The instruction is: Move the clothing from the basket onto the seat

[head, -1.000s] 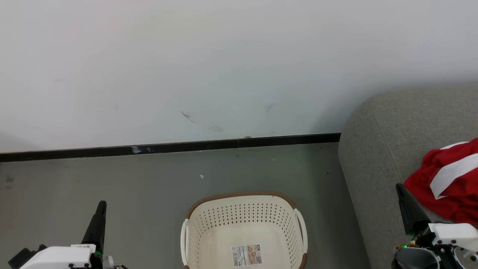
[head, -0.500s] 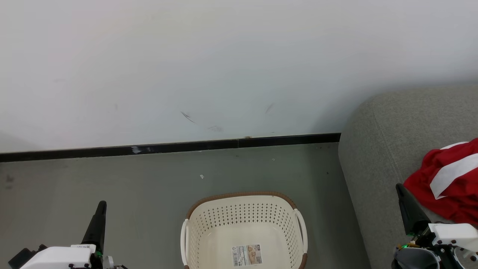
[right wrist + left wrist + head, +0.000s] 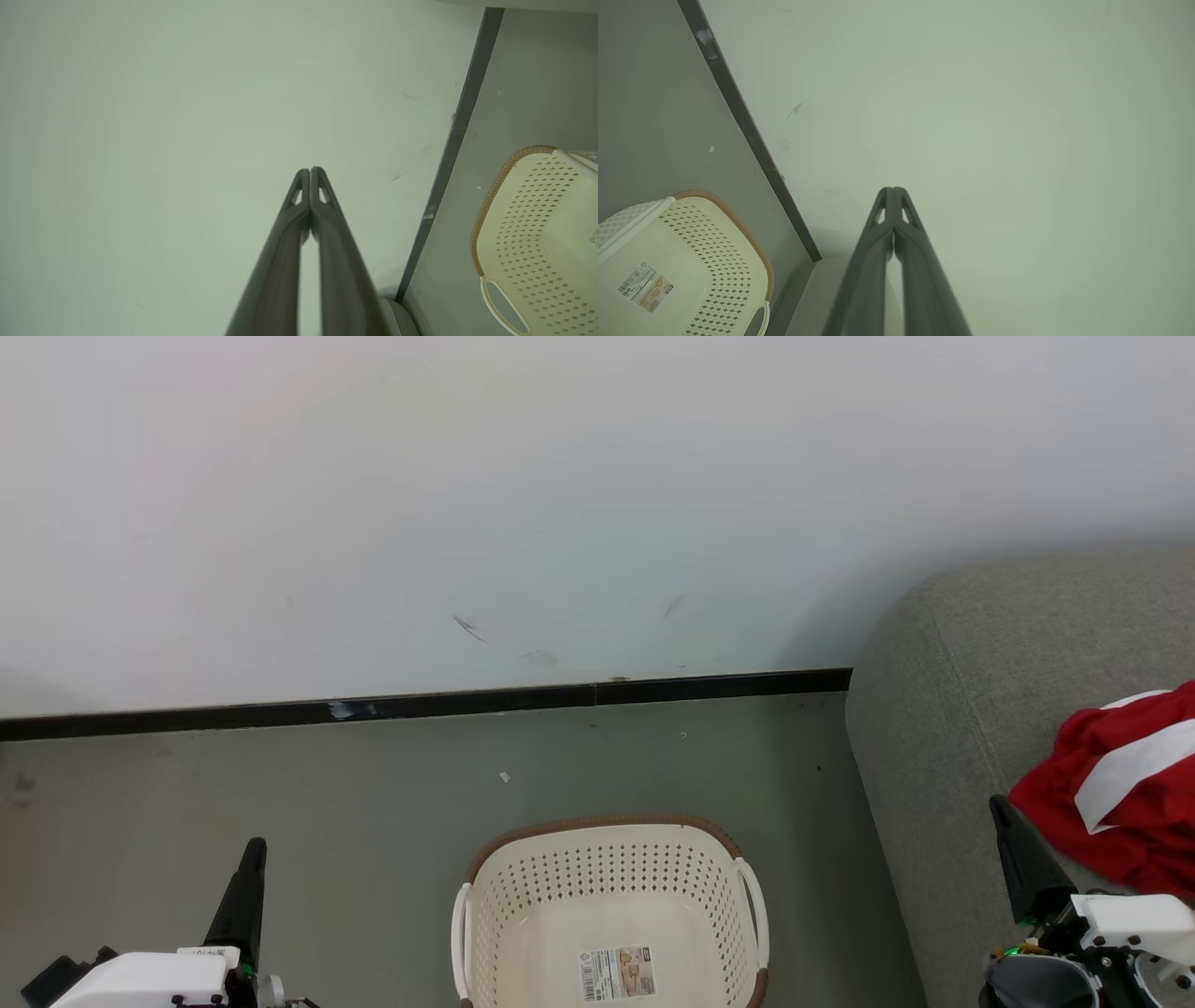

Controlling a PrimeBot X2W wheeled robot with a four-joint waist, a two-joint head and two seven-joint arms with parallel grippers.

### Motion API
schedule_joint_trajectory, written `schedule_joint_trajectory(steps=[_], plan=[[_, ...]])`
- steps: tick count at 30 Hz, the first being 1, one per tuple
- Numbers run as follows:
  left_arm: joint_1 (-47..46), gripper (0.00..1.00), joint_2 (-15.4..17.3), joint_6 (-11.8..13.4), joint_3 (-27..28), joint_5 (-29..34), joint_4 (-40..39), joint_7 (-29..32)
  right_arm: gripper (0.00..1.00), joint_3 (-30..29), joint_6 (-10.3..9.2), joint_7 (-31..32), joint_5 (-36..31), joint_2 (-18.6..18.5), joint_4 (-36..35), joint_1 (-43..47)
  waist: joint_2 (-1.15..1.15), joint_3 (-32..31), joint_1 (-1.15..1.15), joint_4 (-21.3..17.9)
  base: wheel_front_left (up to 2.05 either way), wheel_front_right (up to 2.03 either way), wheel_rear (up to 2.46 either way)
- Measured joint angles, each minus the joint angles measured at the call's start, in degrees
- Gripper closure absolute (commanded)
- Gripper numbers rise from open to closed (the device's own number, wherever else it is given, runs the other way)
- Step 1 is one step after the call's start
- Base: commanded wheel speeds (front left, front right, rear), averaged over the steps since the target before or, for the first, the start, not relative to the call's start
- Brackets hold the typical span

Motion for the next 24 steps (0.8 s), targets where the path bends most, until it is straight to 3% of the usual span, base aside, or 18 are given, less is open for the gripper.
schedule_joint_trajectory(steps=[24], plan=[[0.0,1.0,0.0,-0.09,0.0,-0.14,0.04,-0.01,1.0,0.0,0.0,0.0,0.01,-0.03,0.04,0.0,0.0,0.0,0.0,0.0,0.0,0.0,0.0]])
